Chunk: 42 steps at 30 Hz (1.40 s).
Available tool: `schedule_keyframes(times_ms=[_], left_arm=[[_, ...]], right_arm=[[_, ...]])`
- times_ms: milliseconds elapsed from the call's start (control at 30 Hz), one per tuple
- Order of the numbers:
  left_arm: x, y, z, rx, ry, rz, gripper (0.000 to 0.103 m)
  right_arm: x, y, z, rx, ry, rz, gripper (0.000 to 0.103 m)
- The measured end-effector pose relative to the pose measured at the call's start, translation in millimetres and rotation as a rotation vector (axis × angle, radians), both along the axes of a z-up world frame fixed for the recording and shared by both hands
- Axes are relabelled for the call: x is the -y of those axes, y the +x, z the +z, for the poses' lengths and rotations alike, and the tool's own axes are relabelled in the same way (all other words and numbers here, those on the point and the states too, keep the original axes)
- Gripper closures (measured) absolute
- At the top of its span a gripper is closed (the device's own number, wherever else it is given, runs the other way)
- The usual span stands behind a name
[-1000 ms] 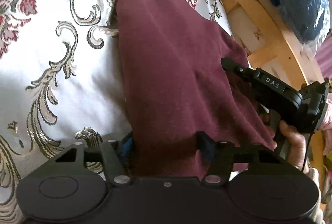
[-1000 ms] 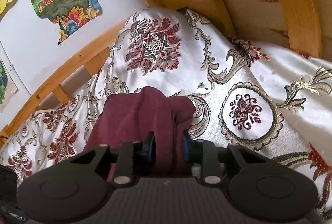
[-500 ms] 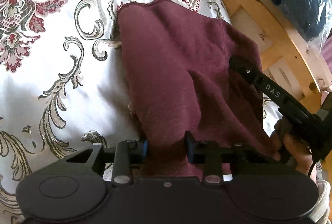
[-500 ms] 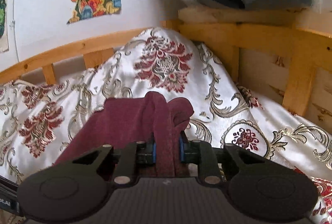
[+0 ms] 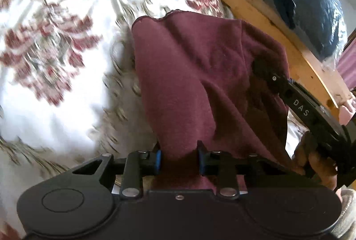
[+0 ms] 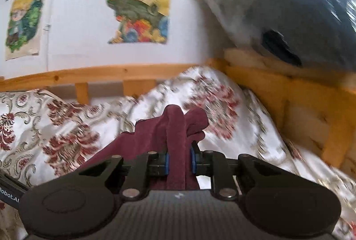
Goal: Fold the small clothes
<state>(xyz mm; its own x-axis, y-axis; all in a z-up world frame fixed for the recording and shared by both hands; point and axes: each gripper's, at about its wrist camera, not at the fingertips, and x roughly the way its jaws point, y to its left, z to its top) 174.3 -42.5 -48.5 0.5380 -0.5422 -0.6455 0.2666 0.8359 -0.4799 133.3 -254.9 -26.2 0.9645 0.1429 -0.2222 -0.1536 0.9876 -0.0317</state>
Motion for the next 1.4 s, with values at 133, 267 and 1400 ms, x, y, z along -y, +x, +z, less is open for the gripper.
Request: schedule_keyframes(times_ms=[133, 267, 1400], left_arm=[[-20.4, 24.3, 8.5, 0.024, 0.036, 0.037, 0.071], [-37.1, 47.7, 14.9, 0.089, 0.034, 0.101, 0.071], [-46.7, 31.9, 27.4, 0.208, 0.262, 0.305, 0.001]], right_arm=[[-24.8, 31.6, 7.2, 0.021, -0.017, 0.046, 0.083], [-39.6, 76.6, 19.6, 0.036, -0.002, 0.069, 0.083], [-16.1, 94.1, -15.2, -0.140, 0.108, 0.037, 0.012]])
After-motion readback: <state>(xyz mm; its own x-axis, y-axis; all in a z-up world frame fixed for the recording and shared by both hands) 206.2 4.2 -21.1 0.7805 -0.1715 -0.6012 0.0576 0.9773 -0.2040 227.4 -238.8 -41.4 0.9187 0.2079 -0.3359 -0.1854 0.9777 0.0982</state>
